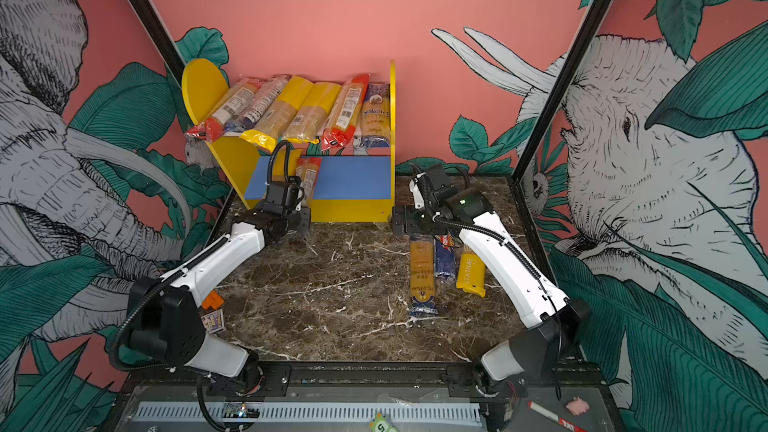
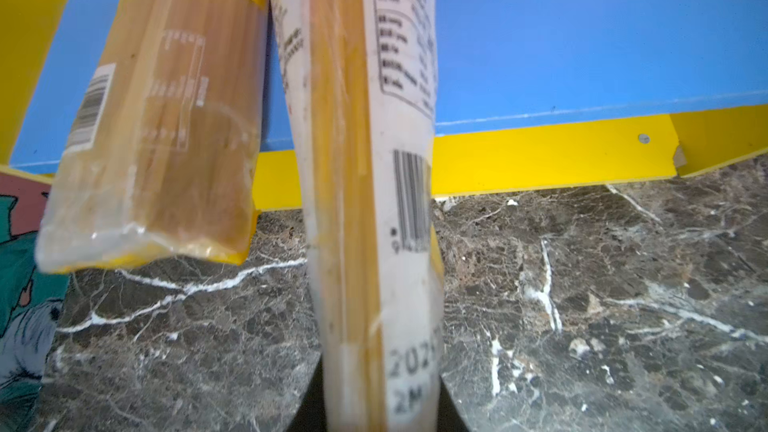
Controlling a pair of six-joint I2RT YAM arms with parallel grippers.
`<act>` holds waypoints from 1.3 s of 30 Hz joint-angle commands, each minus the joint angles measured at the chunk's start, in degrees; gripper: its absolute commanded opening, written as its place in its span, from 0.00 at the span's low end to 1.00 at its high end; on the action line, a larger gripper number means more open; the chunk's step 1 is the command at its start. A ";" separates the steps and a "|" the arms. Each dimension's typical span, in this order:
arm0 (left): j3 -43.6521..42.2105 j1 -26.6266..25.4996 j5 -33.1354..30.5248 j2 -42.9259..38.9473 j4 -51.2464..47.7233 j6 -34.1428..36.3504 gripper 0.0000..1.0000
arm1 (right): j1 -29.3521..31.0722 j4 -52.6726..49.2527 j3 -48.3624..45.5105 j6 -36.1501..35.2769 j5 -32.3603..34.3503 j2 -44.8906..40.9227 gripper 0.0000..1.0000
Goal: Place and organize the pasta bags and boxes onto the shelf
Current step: 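Lift the red-banded bag onto the lower shelf beside the yellow-banded bag, then open the left gripper and withdraw it from the lower shelf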
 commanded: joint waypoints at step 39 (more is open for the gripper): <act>5.16 6.48 11.34 1.83 10.89 -1.02 0.74 | -1.89 -1.08 3.74 1.11 0.95 2.94 0.99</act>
